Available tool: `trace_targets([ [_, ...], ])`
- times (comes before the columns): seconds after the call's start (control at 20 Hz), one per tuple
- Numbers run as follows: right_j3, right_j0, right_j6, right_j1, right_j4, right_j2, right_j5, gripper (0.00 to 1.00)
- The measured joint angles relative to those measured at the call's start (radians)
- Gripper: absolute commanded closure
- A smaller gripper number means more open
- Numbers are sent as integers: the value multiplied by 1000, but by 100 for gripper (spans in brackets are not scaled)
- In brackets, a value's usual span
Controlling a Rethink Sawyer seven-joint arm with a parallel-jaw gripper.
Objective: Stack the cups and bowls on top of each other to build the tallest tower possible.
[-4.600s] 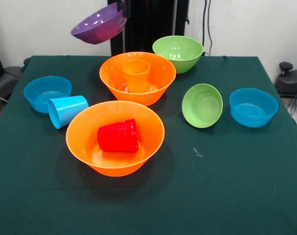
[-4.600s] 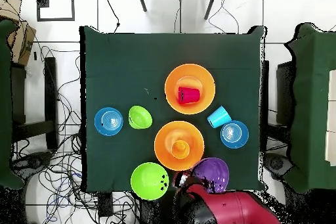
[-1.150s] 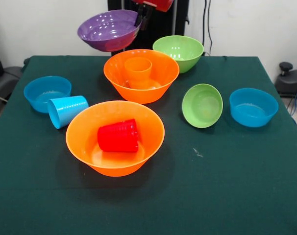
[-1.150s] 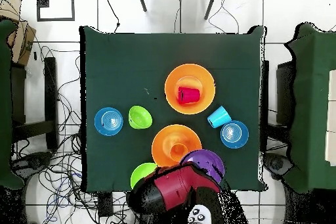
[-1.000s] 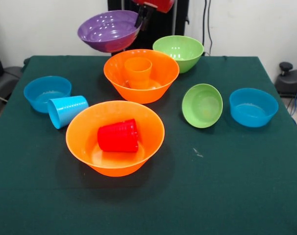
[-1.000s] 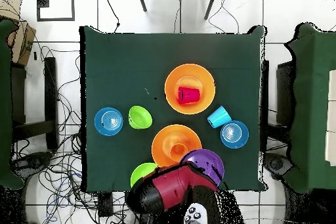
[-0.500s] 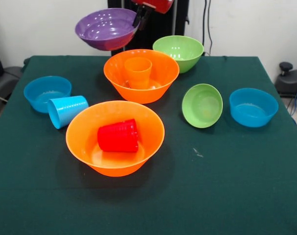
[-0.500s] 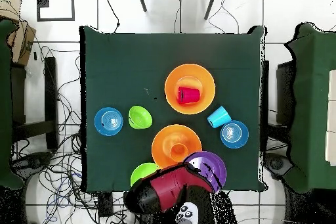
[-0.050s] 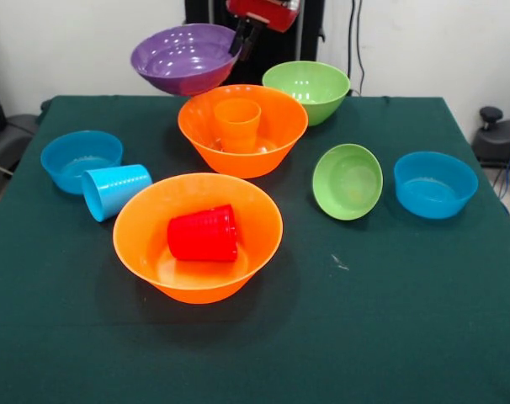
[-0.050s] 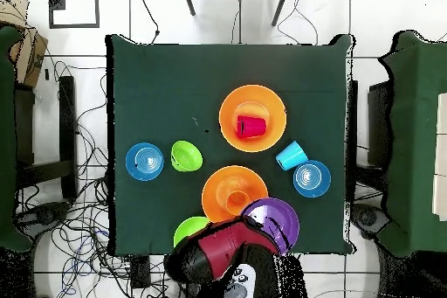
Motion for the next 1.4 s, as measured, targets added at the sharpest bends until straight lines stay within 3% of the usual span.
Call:
trace_targets([
  [0.45, -24, 29, 0, 66, 65, -46, -73, 100],
  [1.4, -32, 70, 0, 95, 176, -92, -78, 100],
])
